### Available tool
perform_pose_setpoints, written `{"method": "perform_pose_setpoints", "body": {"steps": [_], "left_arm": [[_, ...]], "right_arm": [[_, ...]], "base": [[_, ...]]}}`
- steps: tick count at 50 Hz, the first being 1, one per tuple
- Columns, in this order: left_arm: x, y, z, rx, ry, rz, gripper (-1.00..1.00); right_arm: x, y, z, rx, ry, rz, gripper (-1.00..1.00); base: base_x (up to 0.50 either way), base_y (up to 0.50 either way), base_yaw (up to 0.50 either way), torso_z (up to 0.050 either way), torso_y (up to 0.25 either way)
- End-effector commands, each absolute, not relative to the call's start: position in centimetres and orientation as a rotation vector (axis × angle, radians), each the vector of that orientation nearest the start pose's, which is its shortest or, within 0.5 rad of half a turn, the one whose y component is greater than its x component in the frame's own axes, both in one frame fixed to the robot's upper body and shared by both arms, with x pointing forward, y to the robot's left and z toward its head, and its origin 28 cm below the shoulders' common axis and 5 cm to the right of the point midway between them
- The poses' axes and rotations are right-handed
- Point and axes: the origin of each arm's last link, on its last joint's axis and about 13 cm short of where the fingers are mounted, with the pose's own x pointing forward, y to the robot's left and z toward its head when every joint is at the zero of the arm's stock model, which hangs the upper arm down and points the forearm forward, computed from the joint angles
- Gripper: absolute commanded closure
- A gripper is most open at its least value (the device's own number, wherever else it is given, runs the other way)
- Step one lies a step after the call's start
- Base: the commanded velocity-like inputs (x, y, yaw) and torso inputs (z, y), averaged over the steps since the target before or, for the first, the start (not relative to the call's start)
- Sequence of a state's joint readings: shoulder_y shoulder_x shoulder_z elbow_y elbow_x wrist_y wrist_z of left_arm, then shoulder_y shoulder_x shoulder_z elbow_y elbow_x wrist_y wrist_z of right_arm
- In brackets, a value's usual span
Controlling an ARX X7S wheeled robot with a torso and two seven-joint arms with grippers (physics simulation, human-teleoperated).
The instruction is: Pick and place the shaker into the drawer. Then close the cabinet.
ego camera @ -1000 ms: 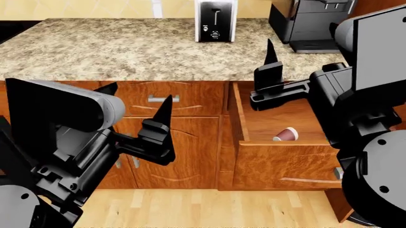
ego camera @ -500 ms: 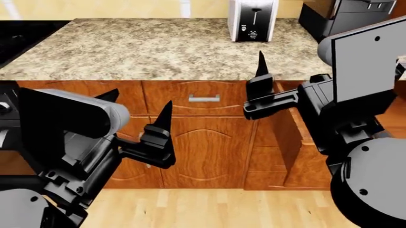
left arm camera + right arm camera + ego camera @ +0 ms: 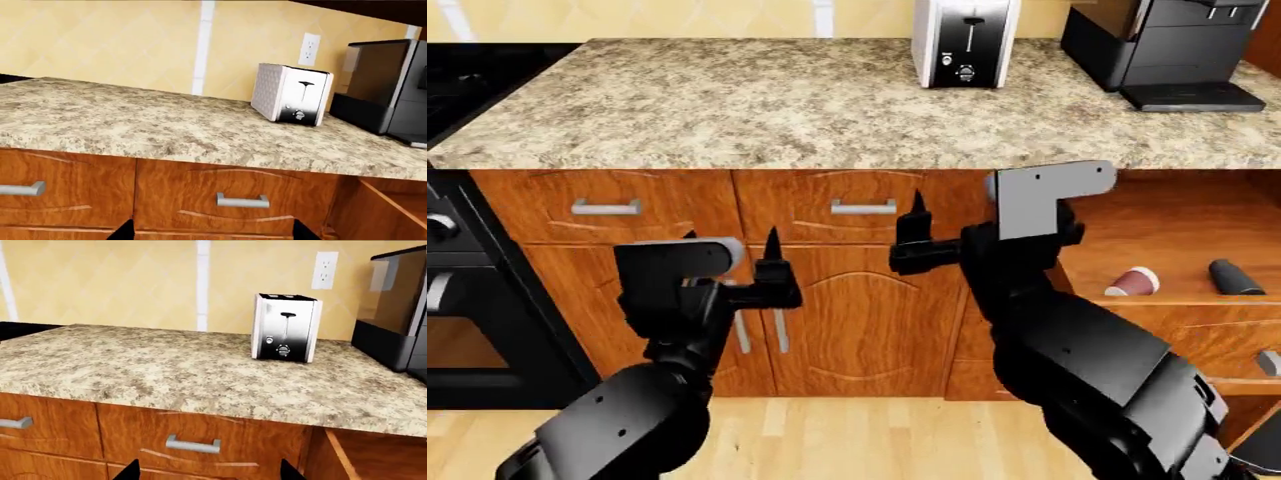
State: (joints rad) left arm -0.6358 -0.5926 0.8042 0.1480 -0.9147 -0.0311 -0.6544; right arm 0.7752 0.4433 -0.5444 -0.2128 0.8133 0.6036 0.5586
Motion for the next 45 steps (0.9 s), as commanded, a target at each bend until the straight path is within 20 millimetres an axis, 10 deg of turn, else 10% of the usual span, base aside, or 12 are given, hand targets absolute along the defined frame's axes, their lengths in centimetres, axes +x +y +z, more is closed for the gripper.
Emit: {"method": "perform_pose_setpoints", "body": {"steps": [1, 21, 45], "left_arm": [[30.2, 19.4, 3.6, -0.107, 0.105, 0.004, -1.0], [30.9, 18.9, -3.1, -0.069, 0.322, 0.093, -1.0], [29.9, 20.8, -4.8, 0.222, 0.437, 0.079, -1.0]], "right_arm": [[32.5, -6.9, 8.7, -0.006, 0.127, 0.195, -1.0], [30.6, -6.5, -2.6, 0.139, 0.442, 0.06, -1.0], [30.0, -7.8, -3.7, 0.043, 0.472, 0.083, -1.0]], "base": [[0.0, 0.0, 0.0, 0.0, 0.0], [0.0, 0.0, 0.0, 0.0, 0.0], [0.0, 0.0, 0.0, 0.0, 0.0]]}}
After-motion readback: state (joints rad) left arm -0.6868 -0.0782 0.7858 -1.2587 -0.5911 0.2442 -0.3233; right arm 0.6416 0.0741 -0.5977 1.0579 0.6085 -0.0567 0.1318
